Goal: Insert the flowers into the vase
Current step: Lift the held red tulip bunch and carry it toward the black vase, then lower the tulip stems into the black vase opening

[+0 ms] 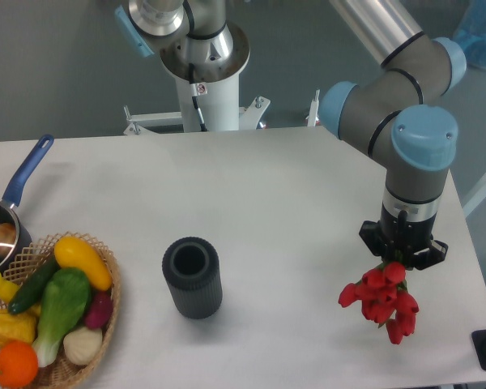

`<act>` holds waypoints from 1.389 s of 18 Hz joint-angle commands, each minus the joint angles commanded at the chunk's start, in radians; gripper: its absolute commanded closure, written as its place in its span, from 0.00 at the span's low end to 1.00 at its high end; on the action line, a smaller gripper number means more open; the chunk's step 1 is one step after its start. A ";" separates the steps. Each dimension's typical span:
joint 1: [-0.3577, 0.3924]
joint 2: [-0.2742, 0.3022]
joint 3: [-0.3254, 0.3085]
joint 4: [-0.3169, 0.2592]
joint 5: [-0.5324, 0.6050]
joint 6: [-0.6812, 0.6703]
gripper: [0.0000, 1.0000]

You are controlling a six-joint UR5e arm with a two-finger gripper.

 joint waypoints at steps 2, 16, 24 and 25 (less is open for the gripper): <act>-0.011 0.006 -0.002 0.000 -0.002 -0.008 1.00; -0.064 0.256 -0.163 0.231 -0.587 -0.250 1.00; -0.028 0.250 -0.166 0.262 -1.118 -0.252 1.00; -0.031 0.250 -0.166 0.261 -1.153 -0.252 1.00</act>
